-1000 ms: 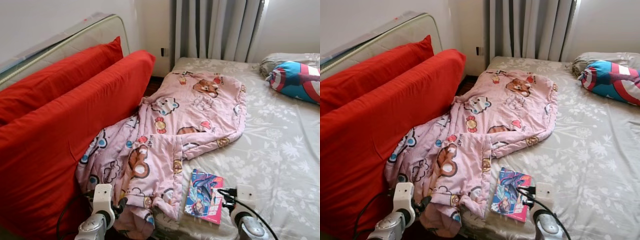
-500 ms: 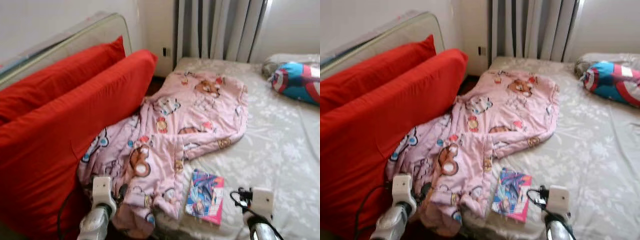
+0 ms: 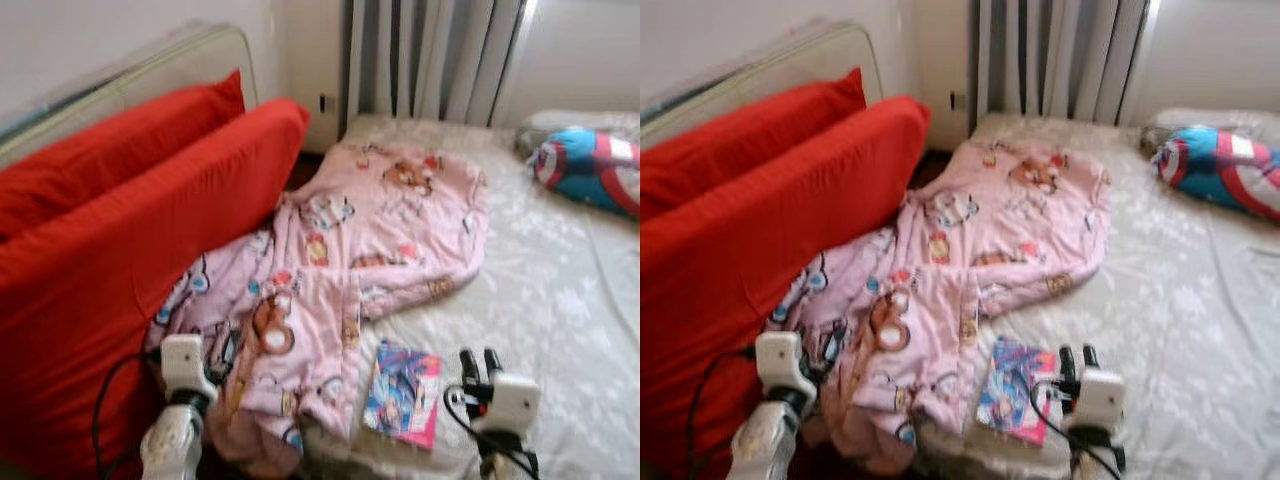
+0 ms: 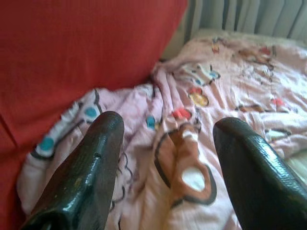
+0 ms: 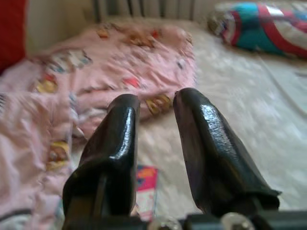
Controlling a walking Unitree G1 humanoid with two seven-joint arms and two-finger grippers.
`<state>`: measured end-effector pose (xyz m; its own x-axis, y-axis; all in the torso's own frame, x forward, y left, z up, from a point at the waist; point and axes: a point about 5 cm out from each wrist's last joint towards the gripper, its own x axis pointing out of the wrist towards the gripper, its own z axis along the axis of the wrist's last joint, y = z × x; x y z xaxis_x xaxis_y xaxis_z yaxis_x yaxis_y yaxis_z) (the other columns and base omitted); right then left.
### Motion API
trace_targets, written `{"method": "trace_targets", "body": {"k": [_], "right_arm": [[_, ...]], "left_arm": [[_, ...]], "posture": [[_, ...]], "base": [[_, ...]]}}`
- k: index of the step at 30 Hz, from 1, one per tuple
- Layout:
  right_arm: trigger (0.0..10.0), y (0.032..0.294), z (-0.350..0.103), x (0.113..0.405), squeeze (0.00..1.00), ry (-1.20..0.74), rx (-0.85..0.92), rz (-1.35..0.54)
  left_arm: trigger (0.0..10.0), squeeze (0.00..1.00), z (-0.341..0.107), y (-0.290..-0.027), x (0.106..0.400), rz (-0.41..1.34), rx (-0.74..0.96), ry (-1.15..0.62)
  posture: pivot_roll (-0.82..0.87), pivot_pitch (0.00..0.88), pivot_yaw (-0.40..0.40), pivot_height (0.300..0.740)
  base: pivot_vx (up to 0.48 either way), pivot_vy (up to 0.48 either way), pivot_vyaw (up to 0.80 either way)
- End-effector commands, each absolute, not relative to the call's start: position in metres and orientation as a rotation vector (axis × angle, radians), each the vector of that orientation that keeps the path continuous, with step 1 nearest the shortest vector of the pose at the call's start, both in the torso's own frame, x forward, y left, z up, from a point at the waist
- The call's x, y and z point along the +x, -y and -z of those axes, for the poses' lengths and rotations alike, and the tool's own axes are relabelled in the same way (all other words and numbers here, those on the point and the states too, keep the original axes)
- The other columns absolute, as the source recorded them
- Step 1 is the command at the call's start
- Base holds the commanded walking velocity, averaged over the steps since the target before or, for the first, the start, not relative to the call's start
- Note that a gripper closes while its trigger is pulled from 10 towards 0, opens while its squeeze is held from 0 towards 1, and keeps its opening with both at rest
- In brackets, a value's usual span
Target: Clean up the room
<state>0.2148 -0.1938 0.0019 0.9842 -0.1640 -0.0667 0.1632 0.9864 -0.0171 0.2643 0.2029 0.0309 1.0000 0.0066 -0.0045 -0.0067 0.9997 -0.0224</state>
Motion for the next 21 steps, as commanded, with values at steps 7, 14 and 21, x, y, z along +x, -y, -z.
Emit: {"method": "trace_targets", "body": {"k": [7,14,21], "right_arm": [[10.0,0.195,-0.018,0.231,0.0,-0.037,-0.022,0.176],[10.0,0.189,-0.015,0.23,0.0,-0.076,-0.017,0.174],[10.0,0.181,-0.014,0.234,0.0,-0.109,-0.023,0.143]], "left_arm": [[10.0,0.0,-0.034,-0.203,0.263,-0.013,-0.04,0.0],[10.0,0.0,-0.034,-0.198,0.261,-0.002,-0.053,-0.009],[10.0,0.0,-0.039,-0.197,0.266,0.005,-0.059,0.002]], "posture": [[0.02,0.0,0.006,0.726],[0.01,0.0,0.013,0.726],[0.01,0.0,0.013,0.698]], "base": [[0.0,0.0,0.0],[0.0,0.0,0.0],[0.0,0.0,0.0]]}}
